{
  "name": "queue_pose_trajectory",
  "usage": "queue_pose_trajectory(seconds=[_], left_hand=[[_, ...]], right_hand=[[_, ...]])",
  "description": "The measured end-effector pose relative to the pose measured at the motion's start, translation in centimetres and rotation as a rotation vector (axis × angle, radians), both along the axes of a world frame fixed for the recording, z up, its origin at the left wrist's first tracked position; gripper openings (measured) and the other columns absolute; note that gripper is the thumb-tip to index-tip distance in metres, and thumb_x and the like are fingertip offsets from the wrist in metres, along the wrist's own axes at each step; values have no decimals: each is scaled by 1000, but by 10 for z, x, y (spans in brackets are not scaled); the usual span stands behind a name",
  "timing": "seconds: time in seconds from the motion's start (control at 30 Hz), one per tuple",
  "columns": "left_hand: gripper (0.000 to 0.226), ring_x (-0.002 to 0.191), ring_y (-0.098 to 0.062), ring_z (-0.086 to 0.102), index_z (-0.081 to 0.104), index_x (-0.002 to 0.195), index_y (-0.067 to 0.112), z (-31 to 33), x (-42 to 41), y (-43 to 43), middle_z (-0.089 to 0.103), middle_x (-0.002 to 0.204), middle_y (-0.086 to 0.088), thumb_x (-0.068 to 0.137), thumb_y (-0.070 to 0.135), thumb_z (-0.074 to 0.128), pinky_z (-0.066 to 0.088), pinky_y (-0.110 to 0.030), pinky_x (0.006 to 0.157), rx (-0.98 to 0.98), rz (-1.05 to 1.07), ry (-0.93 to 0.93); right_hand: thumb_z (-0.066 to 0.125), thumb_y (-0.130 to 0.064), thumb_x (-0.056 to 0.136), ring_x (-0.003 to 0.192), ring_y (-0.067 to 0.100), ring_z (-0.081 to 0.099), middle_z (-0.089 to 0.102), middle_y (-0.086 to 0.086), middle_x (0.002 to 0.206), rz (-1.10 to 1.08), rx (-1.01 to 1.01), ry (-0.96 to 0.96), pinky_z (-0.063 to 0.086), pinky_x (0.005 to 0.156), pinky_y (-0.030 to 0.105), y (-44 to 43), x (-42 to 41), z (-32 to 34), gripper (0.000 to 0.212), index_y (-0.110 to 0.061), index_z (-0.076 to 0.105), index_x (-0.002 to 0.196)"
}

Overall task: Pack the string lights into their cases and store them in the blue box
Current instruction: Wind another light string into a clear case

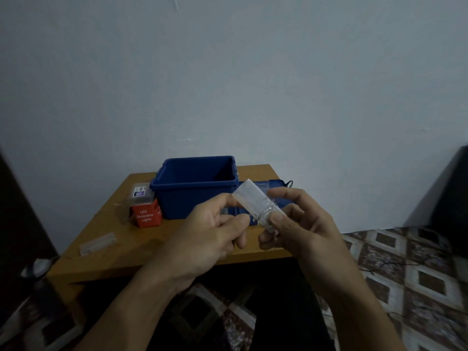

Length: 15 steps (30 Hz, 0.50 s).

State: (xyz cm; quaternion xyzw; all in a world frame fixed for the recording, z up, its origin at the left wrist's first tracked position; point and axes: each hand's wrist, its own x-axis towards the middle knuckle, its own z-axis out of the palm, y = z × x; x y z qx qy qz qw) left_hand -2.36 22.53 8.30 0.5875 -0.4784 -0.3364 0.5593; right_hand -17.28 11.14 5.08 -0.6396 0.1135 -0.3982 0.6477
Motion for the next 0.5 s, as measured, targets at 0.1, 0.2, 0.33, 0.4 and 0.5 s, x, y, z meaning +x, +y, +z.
queue_pose_trajectory(seconds=[0.1, 0.2, 0.33, 0.4, 0.5], left_hand=[[19, 49, -8, 40, 64, 116, 18, -1, 2, 1, 60, 68, -5, 101, 16, 54, 33, -19, 49, 29, -13, -53], [17, 51, -7, 43, 65, 114, 17, -4, 5, 0, 61, 67, -3, 101, 16, 53, 38, -18, 52, 40, -5, -87], [19, 52, -8, 45, 70, 97, 9, -7, 12, -1, 61, 66, -2, 101, 18, 55, 40, -17, 53, 65, 21, -120], [20, 52, -8, 45, 71, 94, 9, -9, 14, -1, 62, 66, -2, 100, 20, 56, 39, -17, 52, 90, 36, -110], [18, 50, -9, 43, 70, 96, 8, -12, 17, -3, 61, 65, -2, 100, 19, 56, 35, -19, 50, 116, 64, -69]], right_hand=[[66, -17, 87, 74, 32, 68, 64, 8, 83, -4, 54, -53, 58, 71, 39, 0, 1, 1, 33, -17, 67, 120], [65, -15, 86, 72, 30, 66, 66, 7, 84, 16, 93, -78, 58, 69, 38, 1, 1, 3, 34, -12, 67, 120], [65, -10, 85, 68, 28, 64, 67, 8, 82, 67, 153, -108, 58, 64, 35, 3, -1, 6, 34, -7, 65, 119], [69, -7, 87, 66, 27, 63, 68, 10, 86, 100, 180, -120, 58, 62, 34, 2, -2, 7, 31, -6, 66, 118], [67, -9, 82, 65, 26, 63, 67, 12, 90, 154, 200, -128, 58, 62, 34, 0, -4, 6, 34, -5, 68, 116]])
